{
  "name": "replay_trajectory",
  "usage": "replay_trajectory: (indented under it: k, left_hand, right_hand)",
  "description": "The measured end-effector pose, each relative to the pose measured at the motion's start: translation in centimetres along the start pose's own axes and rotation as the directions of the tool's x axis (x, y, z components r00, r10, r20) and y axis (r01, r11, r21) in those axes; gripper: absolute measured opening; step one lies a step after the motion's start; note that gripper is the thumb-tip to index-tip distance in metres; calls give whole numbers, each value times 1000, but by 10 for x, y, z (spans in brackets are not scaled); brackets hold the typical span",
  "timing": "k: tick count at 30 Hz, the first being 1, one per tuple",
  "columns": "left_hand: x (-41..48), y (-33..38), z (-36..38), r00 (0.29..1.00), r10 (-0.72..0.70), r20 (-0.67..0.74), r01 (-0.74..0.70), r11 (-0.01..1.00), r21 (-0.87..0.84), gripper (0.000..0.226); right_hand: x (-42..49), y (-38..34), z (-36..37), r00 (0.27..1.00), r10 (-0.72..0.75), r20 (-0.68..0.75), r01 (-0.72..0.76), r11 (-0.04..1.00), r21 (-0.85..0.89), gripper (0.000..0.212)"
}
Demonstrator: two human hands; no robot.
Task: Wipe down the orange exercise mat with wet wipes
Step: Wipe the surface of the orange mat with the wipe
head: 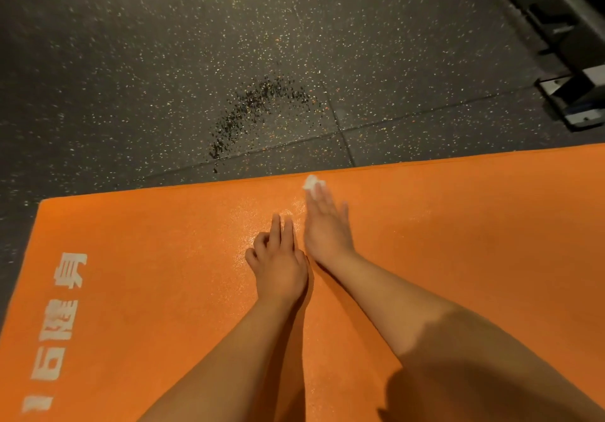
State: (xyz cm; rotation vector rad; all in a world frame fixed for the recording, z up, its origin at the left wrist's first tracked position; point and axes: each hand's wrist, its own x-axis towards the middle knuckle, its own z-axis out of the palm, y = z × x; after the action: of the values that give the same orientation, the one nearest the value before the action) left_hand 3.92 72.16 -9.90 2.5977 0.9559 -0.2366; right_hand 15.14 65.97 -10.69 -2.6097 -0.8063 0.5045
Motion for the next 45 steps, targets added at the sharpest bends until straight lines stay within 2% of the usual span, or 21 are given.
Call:
replay_trajectory:
  k: [2, 3, 5, 7, 9, 12, 15, 17, 20, 21, 22, 24, 28, 31, 33, 37, 45]
  left_hand:
    - [2, 0, -2, 1000, -3, 0, 3, 1000, -3, 63]
    - [4, -2, -3, 1000, -8, -7, 8, 1000, 1, 62]
    - [9, -8, -8, 999, -46, -17, 46, 999, 2, 62]
    - [17, -13, -12, 993, -115, -18, 115, 993, -20, 63]
    - [22, -13, -14, 990, -143, -15, 142, 989, -41, 63]
    - [25, -15, -12, 989, -144, -21, 142, 986, -88, 57]
    - [27, -29, -10, 993, -113, -33, 108, 986, -125, 53]
    - [25, -35, -9, 995, -96, -39, 89, 983, -159, 55]
    - [21, -35, -5, 995, -94, -43, 82, 973, -217, 58]
    - [21, -36, -4, 995, -88, -46, 75, 971, -229, 58]
    - [22, -38, -4, 996, -79, -45, 65, 968, -244, 59]
    - [23, -45, -4, 997, -70, -44, 54, 954, -294, 61]
    - [12, -56, -1, 998, -32, -61, 9, 941, -338, 62]
    - [-10, -54, 7, 967, -229, -113, 192, 943, -273, 64]
    - [-28, -53, 10, 947, -293, -132, 250, 930, -270, 64]
    - [-51, -54, 18, 971, -212, -111, 173, 942, -289, 60]
    - [-129, -42, 26, 974, -222, -46, 209, 957, -200, 61]
  right_hand:
    - [3, -5, 1, 982, -169, 83, 172, 985, -35, 70]
    - [7, -1, -1, 982, -174, 77, 178, 983, -49, 75]
    - [14, 12, -9, 1000, -22, -9, 22, 998, -50, 86]
    - [19, 19, -15, 983, 168, -77, -170, 985, -22, 85]
    - [23, 10, -14, 977, 199, -77, -200, 980, -16, 82]
    - [25, -21, -2, 1000, 15, 10, -15, 1000, 20, 81]
    - [26, -36, 7, 973, -204, 111, 205, 979, 3, 77]
    - [31, -27, 6, 978, -187, 92, 191, 981, -43, 84]
    - [41, -19, 1, 1000, 13, -7, -13, 998, -59, 90]
    - [44, -23, 3, 999, 38, -18, -39, 998, -45, 89]
    - [45, -29, 5, 1000, 21, -10, -21, 999, -26, 87]
    - [40, -45, 14, 993, -106, 48, 106, 994, 6, 81]
    - [20, -47, 30, 928, -350, 124, 355, 935, -21, 73]
    - [3, -34, 38, 882, -445, 153, 460, 885, -75, 73]
    - [-9, -28, 42, 851, -498, 167, 513, 855, -68, 71]
    - [-39, -23, 48, 820, -539, 192, 557, 830, -46, 67]
    - [-119, -8, 42, 808, -512, 292, 539, 842, -14, 65]
